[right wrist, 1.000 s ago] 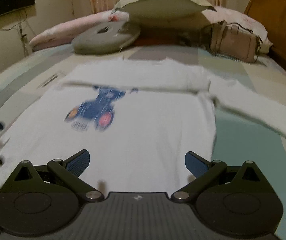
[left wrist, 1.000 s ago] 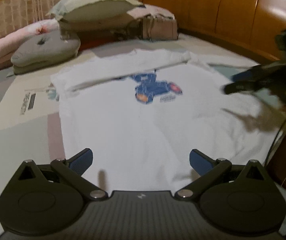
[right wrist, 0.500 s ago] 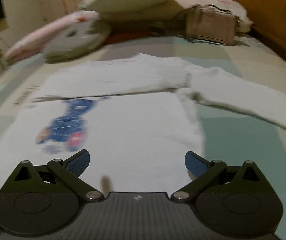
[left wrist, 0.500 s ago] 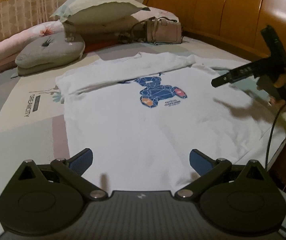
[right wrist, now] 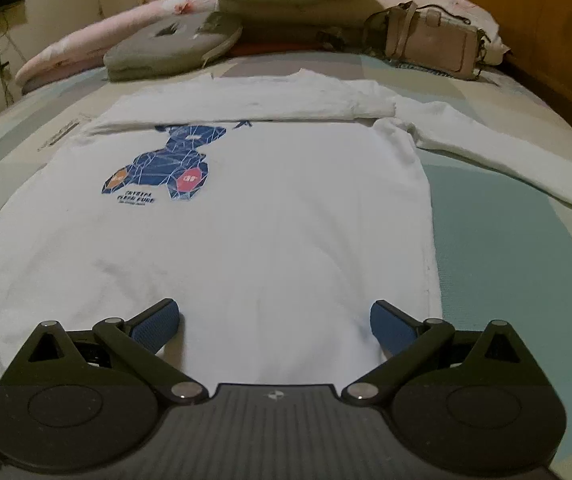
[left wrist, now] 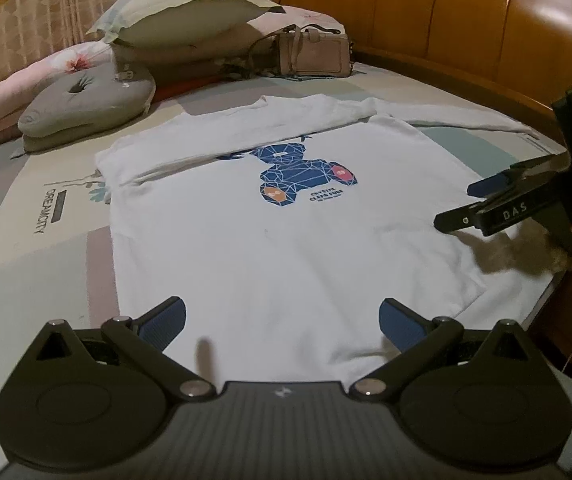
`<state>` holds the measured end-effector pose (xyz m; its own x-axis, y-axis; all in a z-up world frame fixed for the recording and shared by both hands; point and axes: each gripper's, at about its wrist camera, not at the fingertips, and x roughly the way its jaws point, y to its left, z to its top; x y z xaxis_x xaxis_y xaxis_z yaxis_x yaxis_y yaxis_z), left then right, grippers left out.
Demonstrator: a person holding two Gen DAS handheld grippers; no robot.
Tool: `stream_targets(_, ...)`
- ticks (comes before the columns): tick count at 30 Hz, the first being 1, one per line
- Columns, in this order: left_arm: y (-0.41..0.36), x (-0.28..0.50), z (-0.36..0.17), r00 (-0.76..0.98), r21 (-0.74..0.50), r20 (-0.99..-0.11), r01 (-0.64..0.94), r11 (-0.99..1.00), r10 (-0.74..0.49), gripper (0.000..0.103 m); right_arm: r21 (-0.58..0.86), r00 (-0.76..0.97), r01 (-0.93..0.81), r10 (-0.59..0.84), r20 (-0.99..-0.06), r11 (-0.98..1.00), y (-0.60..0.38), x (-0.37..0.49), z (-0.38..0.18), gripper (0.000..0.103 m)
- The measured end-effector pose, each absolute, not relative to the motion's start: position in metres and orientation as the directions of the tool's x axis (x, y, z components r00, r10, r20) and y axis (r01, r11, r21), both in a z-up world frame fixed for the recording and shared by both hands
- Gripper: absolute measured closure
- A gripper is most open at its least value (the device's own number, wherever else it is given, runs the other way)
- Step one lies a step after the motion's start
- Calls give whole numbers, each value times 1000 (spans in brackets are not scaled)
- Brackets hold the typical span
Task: Fold clothes
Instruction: 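Move the right gripper across the sweatshirt toward the unfolded sleeve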
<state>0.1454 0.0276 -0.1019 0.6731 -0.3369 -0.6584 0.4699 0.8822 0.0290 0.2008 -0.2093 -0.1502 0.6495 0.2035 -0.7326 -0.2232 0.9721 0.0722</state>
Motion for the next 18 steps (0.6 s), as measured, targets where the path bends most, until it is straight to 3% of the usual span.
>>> stream_targets(5, 31, 145, -98, 689, 41, -645, 463, 885, -331, 1, 178, 576, -265, 304, -759, 947, -222, 228, -130, 0)
stream_targets(11, 32, 147, -93, 708, 54, -624, 463, 885, -332, 1, 144, 705, -273, 300, -642, 951, -231, 298, -91, 0)
stream_targets(14, 33, 150, -94, 708, 52, -627, 455, 889, -326, 1, 165, 717, -279, 319, -620, 946, -233, 339, -95, 0)
stream_targets(18, 37, 151, -96, 703, 63, -644, 444, 894, -303, 1, 111, 697, -252, 260, -669, 961, -237, 374, -126, 0)
